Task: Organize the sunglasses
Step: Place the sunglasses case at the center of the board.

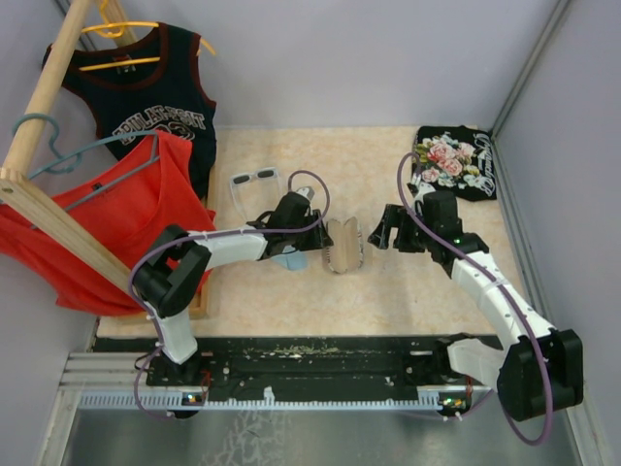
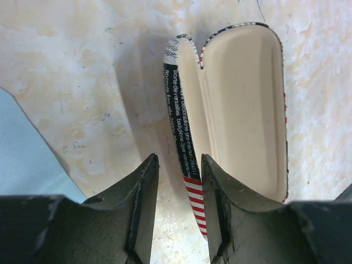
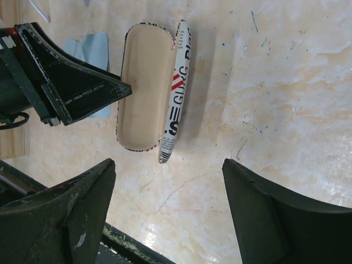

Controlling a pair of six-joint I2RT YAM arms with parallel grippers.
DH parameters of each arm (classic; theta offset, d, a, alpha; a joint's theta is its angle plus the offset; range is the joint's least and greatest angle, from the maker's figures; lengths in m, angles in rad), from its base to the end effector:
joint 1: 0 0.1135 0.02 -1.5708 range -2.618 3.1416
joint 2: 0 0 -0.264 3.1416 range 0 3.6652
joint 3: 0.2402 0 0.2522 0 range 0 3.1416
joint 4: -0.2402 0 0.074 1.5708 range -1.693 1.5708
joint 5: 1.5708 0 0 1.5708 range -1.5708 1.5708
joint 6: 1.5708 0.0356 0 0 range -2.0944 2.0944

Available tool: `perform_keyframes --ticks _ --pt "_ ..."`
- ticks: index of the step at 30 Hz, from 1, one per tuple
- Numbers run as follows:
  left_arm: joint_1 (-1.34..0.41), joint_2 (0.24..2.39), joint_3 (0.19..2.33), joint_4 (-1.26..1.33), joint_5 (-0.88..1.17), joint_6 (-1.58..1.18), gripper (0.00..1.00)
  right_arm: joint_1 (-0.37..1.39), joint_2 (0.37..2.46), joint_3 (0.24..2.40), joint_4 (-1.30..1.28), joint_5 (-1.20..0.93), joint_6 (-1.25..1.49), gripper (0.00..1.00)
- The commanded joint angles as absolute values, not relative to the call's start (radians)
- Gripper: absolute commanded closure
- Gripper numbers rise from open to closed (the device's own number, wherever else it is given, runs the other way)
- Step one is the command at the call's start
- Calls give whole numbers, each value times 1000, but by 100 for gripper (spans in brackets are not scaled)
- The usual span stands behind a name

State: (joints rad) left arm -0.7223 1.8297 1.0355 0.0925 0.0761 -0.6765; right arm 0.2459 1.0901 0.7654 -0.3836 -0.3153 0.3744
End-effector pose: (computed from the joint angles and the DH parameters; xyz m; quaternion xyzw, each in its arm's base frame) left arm 0.2876 -0.2570 0.1653 0.0368 0.9058 -0.2972 0.2997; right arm 0.2215 0.0670 0.2561 -0.0079 0.8995 0.2618 0.3496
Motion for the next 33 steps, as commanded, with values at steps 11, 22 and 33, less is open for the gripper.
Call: perform_keyframes --ticks 11,22,33 --pt "-726 1767 1073 129 146 -629 55 250 1100 773 -338 -298 356 21" --pt "-715 1680 1075 60 76 -559 54 250 1068 752 -308 -277 375 21" --pt "-664 1378 916 -92 -149 -479 47 303 1167 835 -399 -183 360 29"
